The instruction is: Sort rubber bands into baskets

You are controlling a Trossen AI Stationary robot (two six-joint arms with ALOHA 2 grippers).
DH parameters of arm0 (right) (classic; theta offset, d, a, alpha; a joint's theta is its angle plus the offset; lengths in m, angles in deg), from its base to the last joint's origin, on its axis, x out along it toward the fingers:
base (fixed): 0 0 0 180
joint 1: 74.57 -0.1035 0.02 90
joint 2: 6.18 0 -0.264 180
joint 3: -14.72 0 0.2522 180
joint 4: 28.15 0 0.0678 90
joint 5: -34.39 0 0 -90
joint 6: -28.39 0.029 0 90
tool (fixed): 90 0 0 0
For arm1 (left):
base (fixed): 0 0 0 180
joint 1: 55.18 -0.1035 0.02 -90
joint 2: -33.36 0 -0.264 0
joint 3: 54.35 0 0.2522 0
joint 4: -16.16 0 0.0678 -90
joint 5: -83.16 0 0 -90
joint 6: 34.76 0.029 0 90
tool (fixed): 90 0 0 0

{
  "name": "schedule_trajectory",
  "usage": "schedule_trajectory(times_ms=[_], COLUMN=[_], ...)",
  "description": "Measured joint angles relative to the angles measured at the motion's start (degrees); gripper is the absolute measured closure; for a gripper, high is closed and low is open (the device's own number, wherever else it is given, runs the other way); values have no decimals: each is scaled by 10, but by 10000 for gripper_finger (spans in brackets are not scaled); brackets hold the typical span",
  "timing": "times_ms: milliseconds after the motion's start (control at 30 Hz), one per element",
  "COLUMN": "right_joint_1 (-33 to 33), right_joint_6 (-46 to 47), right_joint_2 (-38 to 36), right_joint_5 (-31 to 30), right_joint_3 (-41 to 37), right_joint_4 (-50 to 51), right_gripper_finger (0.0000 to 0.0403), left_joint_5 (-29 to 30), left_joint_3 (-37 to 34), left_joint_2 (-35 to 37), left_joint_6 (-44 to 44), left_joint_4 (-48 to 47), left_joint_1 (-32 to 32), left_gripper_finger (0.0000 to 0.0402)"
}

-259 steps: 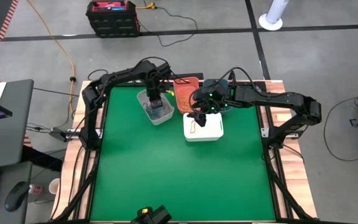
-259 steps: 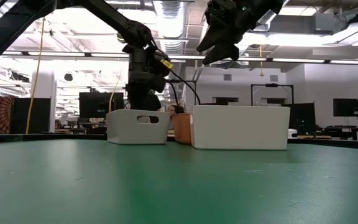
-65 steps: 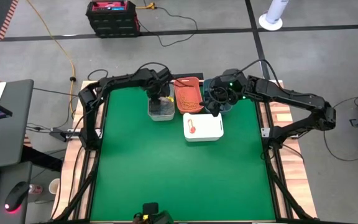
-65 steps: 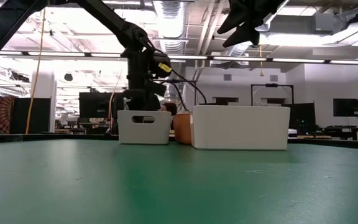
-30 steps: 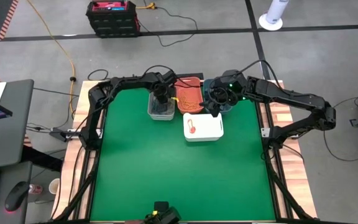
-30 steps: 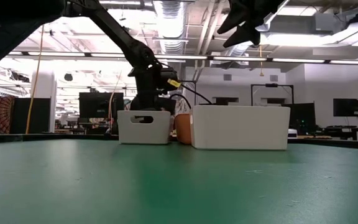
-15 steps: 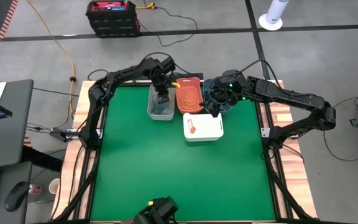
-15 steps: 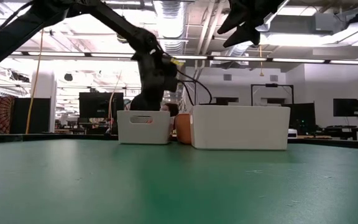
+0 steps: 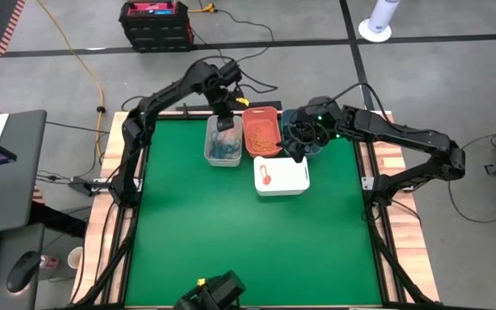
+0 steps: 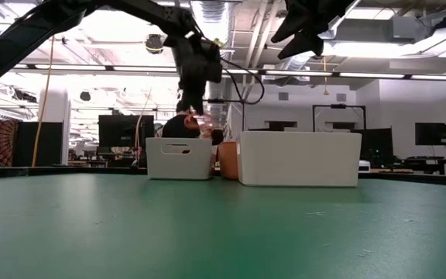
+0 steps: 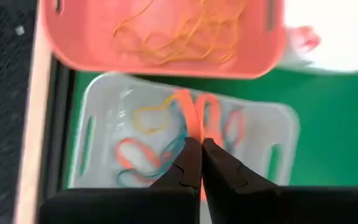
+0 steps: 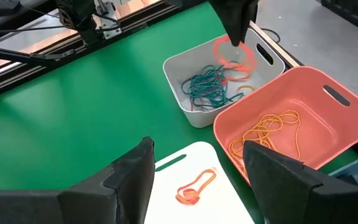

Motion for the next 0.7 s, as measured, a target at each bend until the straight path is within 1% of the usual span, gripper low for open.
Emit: schedule_trajectory(times_ms=[67,200,267,367,467,567,700], right_joint_1=[0,5,8,14,21,29,31], right_joint_6=[-4,-5,-5,-5,-5,-4,-4], right_joint_2=[0,-8,-20,-40,-58,-72,-82], right_joint_5=[0,0,0,0,-4,-6,-8], right_joint_3=[0,0,0,0,0,0,0], right_joint_4=[1,3,2,6,13,20,21], right_gripper_finger=[133,133,133,133,133,133,133], left_joint_5=[-43,-147,-163,-165,-159,-123,-71], left_joint_3=[18,24,24,24,23,16,-22], left_joint_2=[0,1,1,1,1,0,-1], left_joint_6=[-9,-24,-30,-27,-26,-38,-67], left_joint_4=[-15,-17,-16,-2,32,90,195], left_joint_1=[1,23,43,81,126,168,209], left_gripper_finger=[401,401,401,401,401,401,401])
